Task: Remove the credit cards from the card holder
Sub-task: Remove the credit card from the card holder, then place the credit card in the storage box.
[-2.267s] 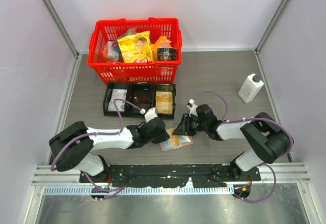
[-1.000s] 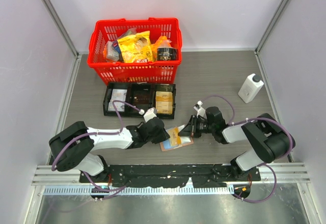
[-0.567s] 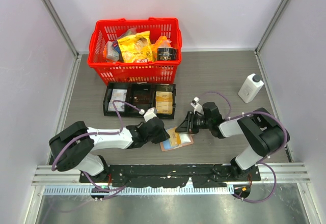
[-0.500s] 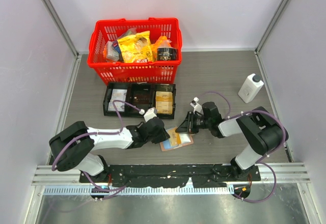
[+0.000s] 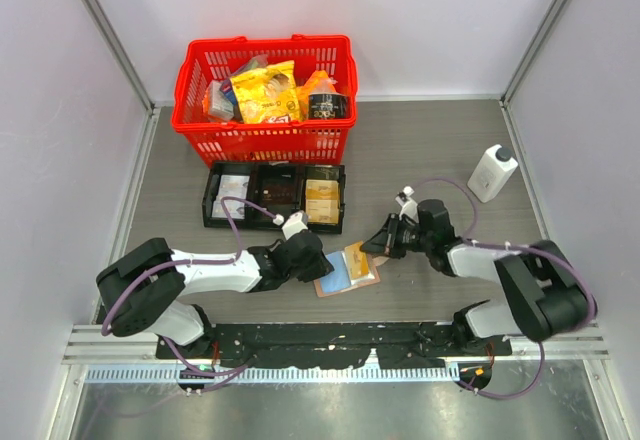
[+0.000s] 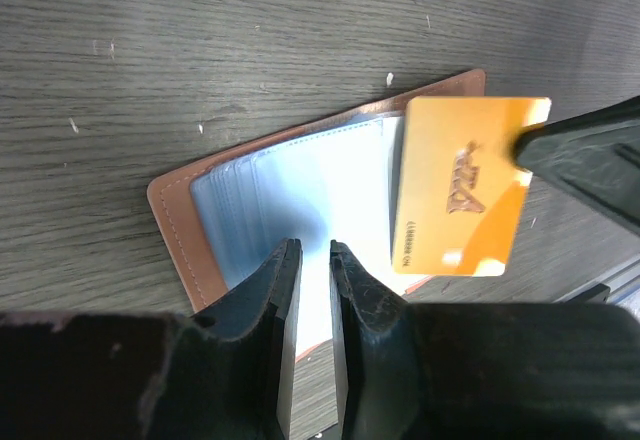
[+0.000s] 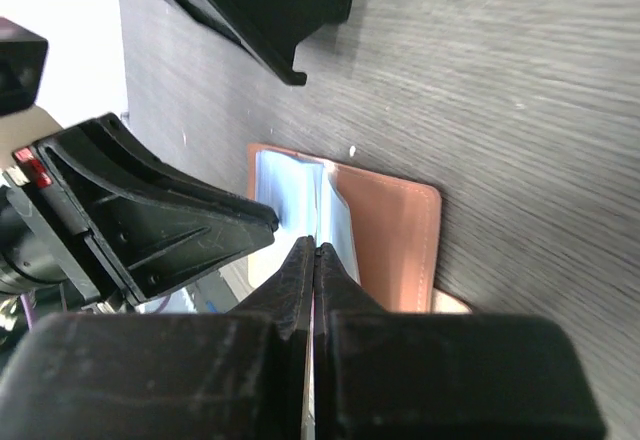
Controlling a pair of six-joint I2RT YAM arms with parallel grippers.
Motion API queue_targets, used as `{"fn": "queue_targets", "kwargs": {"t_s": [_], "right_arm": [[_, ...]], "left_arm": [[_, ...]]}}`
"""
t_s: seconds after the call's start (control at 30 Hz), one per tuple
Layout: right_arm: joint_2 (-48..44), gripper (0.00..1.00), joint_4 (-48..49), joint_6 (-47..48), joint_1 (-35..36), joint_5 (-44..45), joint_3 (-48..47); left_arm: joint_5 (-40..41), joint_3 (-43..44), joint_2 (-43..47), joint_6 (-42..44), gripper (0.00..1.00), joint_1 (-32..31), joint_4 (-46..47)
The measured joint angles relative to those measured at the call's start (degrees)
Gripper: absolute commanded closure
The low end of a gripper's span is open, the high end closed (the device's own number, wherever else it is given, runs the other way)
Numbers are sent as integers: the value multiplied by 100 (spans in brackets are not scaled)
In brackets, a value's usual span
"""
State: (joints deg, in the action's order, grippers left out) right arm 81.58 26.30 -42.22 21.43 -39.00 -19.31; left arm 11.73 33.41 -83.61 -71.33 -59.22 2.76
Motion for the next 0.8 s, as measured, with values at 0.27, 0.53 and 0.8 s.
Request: {"fn": "queue_targets", "kwargs": {"t_s": [0.27, 0.53, 0.8], "right_arm": [[-2358, 99, -1298, -9, -179, 1045, 131], [-4706, 99, -1596, -1051, -179, 1847, 767], [-6537, 99, -1480, -2400, -92, 2361, 1589]], "left_arm": [[-46, -9, 258, -2, 48, 0, -216], [-37, -94, 1375, 11, 27, 0, -402], [-87, -717, 2173, -52, 23, -105, 938]]}}
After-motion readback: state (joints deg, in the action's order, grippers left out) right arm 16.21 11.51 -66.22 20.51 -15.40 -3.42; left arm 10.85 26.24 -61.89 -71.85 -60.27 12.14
